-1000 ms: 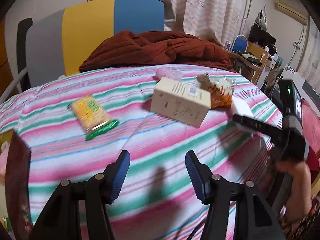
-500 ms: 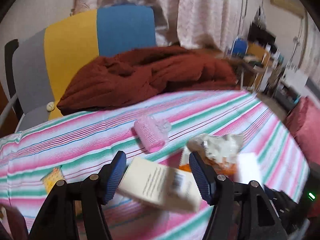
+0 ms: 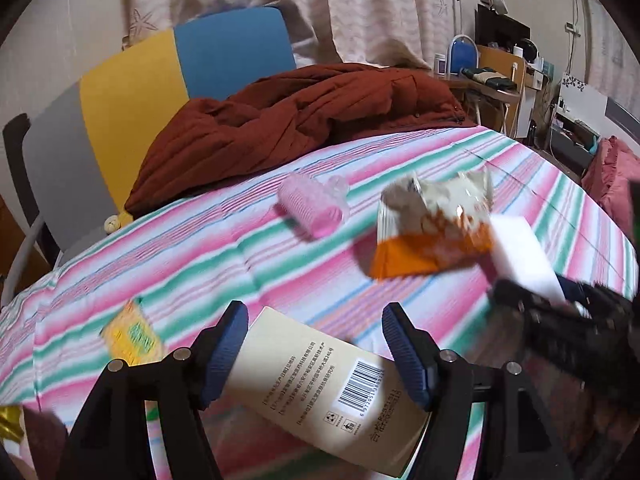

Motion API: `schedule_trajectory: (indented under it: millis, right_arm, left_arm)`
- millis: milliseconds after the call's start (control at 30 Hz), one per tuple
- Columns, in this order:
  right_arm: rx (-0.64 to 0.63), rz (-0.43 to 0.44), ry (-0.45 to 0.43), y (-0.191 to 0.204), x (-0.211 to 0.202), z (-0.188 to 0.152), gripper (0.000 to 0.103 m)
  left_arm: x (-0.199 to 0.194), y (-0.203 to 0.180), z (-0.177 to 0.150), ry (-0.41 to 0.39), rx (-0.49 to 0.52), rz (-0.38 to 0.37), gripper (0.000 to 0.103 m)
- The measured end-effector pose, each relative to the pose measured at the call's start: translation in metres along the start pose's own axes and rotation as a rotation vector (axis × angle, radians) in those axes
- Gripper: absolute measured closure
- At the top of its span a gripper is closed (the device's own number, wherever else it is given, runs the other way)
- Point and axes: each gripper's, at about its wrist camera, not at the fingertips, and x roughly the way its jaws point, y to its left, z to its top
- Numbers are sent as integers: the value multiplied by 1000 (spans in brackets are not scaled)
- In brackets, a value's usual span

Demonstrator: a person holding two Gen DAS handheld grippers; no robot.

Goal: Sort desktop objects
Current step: 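Lift the white sponge with the right gripper while the left lifts and turns the cream box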

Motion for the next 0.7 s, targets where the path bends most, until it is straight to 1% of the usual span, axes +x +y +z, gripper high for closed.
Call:
schedule_trajectory:
  millis: [33, 133, 267, 333, 500, 667, 700]
  right_arm:
    - [4, 9, 0, 0, -3, -1, 41]
    - [7, 49, 6, 3, -12, -9, 41]
    - [-27, 98, 18, 19, -30, -31, 42]
    - [-46, 109, 17, 28, -37, -42, 42]
    - [-89, 112, -4, 44, -57, -73, 42]
    - [-125, 149, -2, 59, -78, -101, 41]
    - [-130, 156, 0, 61, -81, -105, 42]
  left_arm:
    - [-5, 1, -5, -5, -8, -2, 32]
    - [-18, 3, -17, -19, -17, -15, 32]
    - [-40, 8, -37, -37, -36, -37, 32]
    - [-49, 11, -46, -47, -50, -49, 32]
    - [-68, 14, -67, -61, -48, -60, 32]
    - [-88, 22, -86, -78, -60, -77, 32]
    - [-92, 24, -90, -81, -65, -81, 29]
